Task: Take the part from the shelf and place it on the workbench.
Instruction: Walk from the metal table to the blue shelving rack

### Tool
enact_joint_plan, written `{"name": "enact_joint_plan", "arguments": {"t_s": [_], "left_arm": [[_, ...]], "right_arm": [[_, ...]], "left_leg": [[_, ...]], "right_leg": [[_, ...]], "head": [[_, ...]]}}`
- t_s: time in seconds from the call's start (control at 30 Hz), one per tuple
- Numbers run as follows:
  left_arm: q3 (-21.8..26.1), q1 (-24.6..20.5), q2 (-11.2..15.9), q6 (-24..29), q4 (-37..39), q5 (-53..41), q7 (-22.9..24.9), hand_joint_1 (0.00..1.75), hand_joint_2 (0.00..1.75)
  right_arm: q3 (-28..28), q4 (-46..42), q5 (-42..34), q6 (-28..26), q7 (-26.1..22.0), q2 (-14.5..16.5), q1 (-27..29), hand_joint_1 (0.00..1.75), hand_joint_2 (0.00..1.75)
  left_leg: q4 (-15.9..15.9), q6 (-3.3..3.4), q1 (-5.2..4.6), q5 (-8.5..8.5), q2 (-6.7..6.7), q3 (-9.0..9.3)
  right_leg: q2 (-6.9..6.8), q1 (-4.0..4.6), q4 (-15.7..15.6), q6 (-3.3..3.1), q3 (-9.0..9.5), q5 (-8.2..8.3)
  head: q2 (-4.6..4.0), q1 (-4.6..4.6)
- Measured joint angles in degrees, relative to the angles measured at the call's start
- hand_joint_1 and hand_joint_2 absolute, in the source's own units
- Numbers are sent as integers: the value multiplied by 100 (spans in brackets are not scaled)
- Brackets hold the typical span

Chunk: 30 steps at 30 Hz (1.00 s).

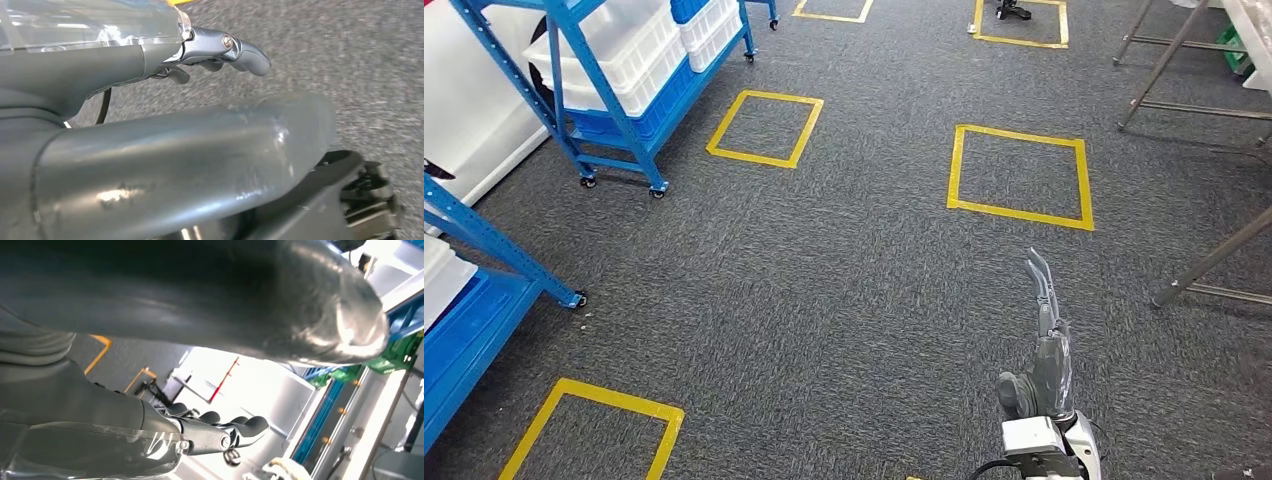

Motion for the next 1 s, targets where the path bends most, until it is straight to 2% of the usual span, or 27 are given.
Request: {"name": "enact_joint_plan", "arguments": {"t_s": [0.03, 0.07, 0.13, 0.17, 0.2, 0.27, 0.33, 0.4, 0.43, 0.47, 0.5, 0.53, 0.57, 0.63, 0.67, 0.7, 0.73, 0.77, 0.8, 0.83, 0.9, 0.93, 0.97, 1.0], "left_arm": [[0, 10, 1, -1, 0, -3, 3, 0, 0], [0, 16, 1, 0, 0, -6, 6, 0, 0], [0, 8, 3, 1, 0, -12, 9, 0, 0], [0, 4, 4, 1, 0, -14, 9, 0, 0], [0, 5, 5, 1, 0, -15, 10, 0, 0], [0, 20, 9, 0, 0, -15, 11, 0, 0], [1, 21, 11, -1, 0, -15, 11, 0, 0], [1, 1, 11, -3, 0, -15, 11, 0, 0], [0, -8, 11, -5, 0, -15, 13, 0, 0], [1, -10, 11, -5, 0, -15, 16, 0, 0], [1, -6, 12, -6, 0, -15, 22, 0, 0], [2, -2, 13, -6, 0, -14, 28, 0, 0], [2, 0, 13, -6, 0, -12, 33, 0, 0], [2, -3, 13, -8, 0, -2, 33, 0, 0], [2, -3, 13, -10, 0, 2, 32, 0, 0], [2, 3, 13, -11, 0, 5, 31, 0, 0], [3, 13, 13, -13, 0, 7, 33, 0, 0], [5, 27, 14, -13, 0, 8, 37, 0, 0], [7, 39, 14, -12, 0, 8, 45, 0, 0], [8, 41, 15, -11, 0, 9, 54, 0, 0], [9, 27, 15, -9, 0, 7, 69, 0, 0], [9, 19, 15, -9, 0, 6, 73, 0, 0], [9, 16, 15, -9, 0, 5, 75, 0, 0], [9, 22, 15, -10, 0, 4, 76, 0, 0]], "right_arm": [[4, 2, 0, 4, 3, 0, 0, 0, 0], [10, 3, 0, 7, 5, 0, 0, 0, 0], [21, 3, 0, 8, 5, 0, -2, 0, 0], [26, 4, 0, 10, 5, 0, -3, 0, 0], [30, 7, 0, 12, 5, 0, -6, 0, 0], [40, 10, 0, 16, 5, -1, -16, 0, 0], [48, 11, 0, 21, 4, -6, -23, 0, 0], [51, 23, 0, 25, 3, -16, -8, 0, 0], [53, 33, 0, 26, 3, -19, 3, 0, 0], [54, 42, 0, 26, 3, -23, 12, 0, 0], [54, 48, 0, 26, 3, -25, 16, 0, 0], [54, 50, 0, 26, 3, -26, 17, 0, 0], [55, 51, 0, 26, 2, -26, 17, 0, 0], [56, 52, 0, 26, -3, -27, 18, 0, 0], [57, 52, 0, 26, -8, -28, 20, 0, 0], [58, 53, 0, 27, -11, -28, 20, 0, 0], [62, 53, 1, 28, -14, -28, 18, 0, 0], [65, 53, 2, 35, -15, -28, 12, 0, 0], [70, 52, 6, 45, -16, -28, 8, 0, 0], [76, 51, 11, 60, -19, -28, 8, 0, 0], [84, 50, 24, 83, -24, -30, 19, 0, 0], [86, 50, 28, 89, -25, -30, 24, 0, 0], [87, 51, 32, 91, -25, -31, 28, 0, 0], [90, 51, 34, 92, -25, -31, 27, 0, 0]], "left_leg": [[-240, 7, 0, 157, 27, 131], [-650, 28, -6, 359, 103, 355], [-1353, 93, -49, 609, 293, 735], [-1523, 126, -72, 650, 347, 822], [-1557, 150, -93, 642, 335, 823], [-1610, 200, -82, 672, 215, 838], [-1688, 261, -46, 717, 106, 893], [-1713, 301, -32, 740, -11, 906], [-1711, 309, -34, 742, -81, 900], [-1708, 310, -36, 742, -158, 899], [-1701, 307, -36, 740, -235, 902], [-1691, 300, -34, 735, -317, 908], [-1674, 287, -31, 726, -397, 913], [-1624, 242, -33, 702, -539, 895], [-1603, 213, -31, 695, -596, 871], [-1594, 179, -29, 693, -649, 843], [-1595, 141, -26, 697, -705, 818], [-1592, 111, -19, 695, -705, 805], [-1544, 83, -21, 655, -609, 782], [-1397, 58, -24, 555, -457, 718], [-749, 16, -17, 190, -124, 419], [-348, -3, -6, 9, -57, 223], [-42, -20, 4, -94, -31, 73], [72, -31, 12, -88, -15, 18]], "right_leg": [[-74, 3, 1, 6, 16, -13], [-145, 7, 1, 17, 40, -30], [-261, 30, 7, 63, 84, -70], [-309, 38, 9, 92, 99, -84], [-353, 41, 7, 121, 108, -92], [-393, 30, 1, 182, 147, -118], [-158, 10, 217, 233, 81, -280], [154, -12, 875, 260, -251, -613], [219, -16, 1257, 269, -464, -753], [244, -20, 1515, 278, -627, -796], [255, -24, 1578, 283, -701, -723], [273, -31, 1411, 284, -664, -538], [332, -45, 1060, 282, -530, -288], [563, -71, 357, 264, -240, 39], [638, -71, 170, 249, -167, 96], [662, -59, 111, 225, -150, 86], [603, -47, 101, 195, -152, 97], [543, -49, 86, 159, -144, 108], [484, -53, 63, 118, -129, 117], [413, -58, 40, 76, -114, 126], [252, -40, 21, 14, -97, 120], [165, -27, 24, -2, -97, 112], [80, -17, 25, -7, -97, 103], [-2, -12, 27, -7, -94, 94]], "head": [[0, -1], [0, -2], [1, 3], [1, 5], [1, 9], [1, 11], [1, 28], [1, 49], [1, 53], [1, 54], [1, 54], [1, 54], [1, 55], [0, 55], [0, 54], [0, 52], [1, 52], [1, 48], [1, 45], [1, 31], [1, 6], [1, -5], [1, -4], [1, -5]]}}
